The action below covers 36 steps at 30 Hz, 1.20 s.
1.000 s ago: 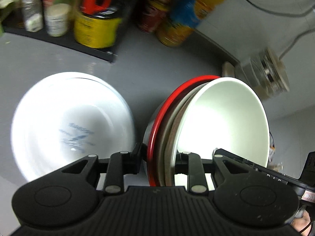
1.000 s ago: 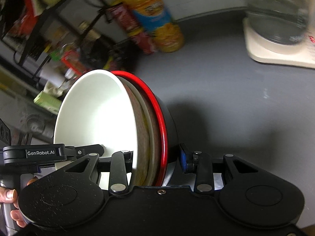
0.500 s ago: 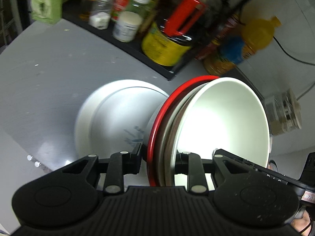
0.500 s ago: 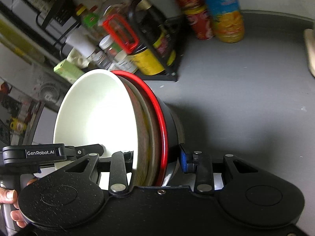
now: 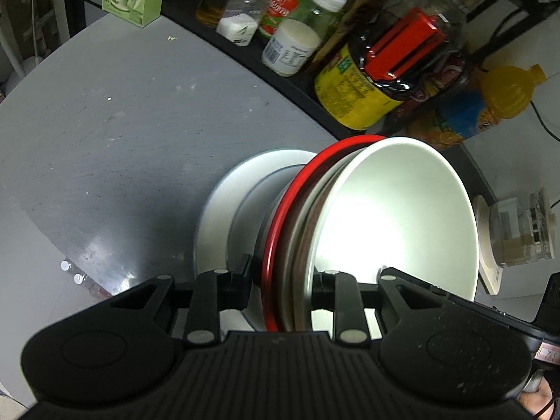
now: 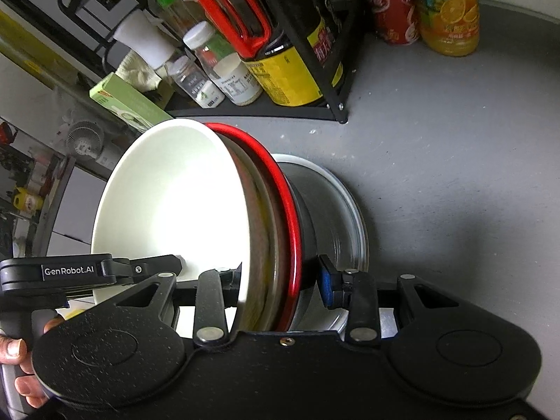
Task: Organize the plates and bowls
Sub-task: 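Carry the bowl stack over and lower it onto the plate stack, then open the right gripper and withdraw from the stacked dishes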
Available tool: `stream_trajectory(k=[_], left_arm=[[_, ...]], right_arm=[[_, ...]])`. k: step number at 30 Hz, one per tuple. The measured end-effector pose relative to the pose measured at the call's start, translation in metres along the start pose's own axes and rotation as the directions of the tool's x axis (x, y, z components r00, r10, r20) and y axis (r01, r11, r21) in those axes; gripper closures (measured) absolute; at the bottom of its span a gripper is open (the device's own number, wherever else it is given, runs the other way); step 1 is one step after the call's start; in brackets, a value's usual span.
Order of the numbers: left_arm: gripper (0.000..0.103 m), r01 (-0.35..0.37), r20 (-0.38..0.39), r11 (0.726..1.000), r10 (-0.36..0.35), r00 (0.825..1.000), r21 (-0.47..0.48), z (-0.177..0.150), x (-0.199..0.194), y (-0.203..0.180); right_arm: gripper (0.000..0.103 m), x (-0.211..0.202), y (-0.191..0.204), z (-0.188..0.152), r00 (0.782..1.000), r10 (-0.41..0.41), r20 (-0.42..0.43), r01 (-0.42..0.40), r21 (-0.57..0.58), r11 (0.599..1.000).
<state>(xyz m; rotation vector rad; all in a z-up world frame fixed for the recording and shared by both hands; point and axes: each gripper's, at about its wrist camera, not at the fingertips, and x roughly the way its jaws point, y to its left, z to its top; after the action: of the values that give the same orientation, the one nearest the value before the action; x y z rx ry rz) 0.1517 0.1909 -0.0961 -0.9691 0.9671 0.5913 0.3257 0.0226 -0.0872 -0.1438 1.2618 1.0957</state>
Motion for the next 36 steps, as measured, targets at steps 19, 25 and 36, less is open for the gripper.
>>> stream_trajectory(k=[19, 25, 36], left_arm=[[0.077, -0.009, -0.062, 1.000, 0.010, 0.998, 0.023, 0.015, 0.024, 0.004], [0.075, -0.011, -0.090, 0.999, 0.015, 0.996, 0.052, 0.020, 0.027, 0.003], [0.046, -0.014, -0.036, 0.979, 0.022, 0.999, 0.202, 0.040, 0.007, -0.011]], right_arm=[[0.065, 0.021, -0.007, 0.002, 0.999, -0.038, -0.027, 0.040, 0.060, 0.997], [0.059, 0.021, -0.006, 0.000, 0.999, -0.035, -0.014, 0.036, 0.092, 0.995], [0.033, -0.019, -0.007, -0.020, 0.986, -0.113, 0.125, 0.084, 0.213, 0.973]])
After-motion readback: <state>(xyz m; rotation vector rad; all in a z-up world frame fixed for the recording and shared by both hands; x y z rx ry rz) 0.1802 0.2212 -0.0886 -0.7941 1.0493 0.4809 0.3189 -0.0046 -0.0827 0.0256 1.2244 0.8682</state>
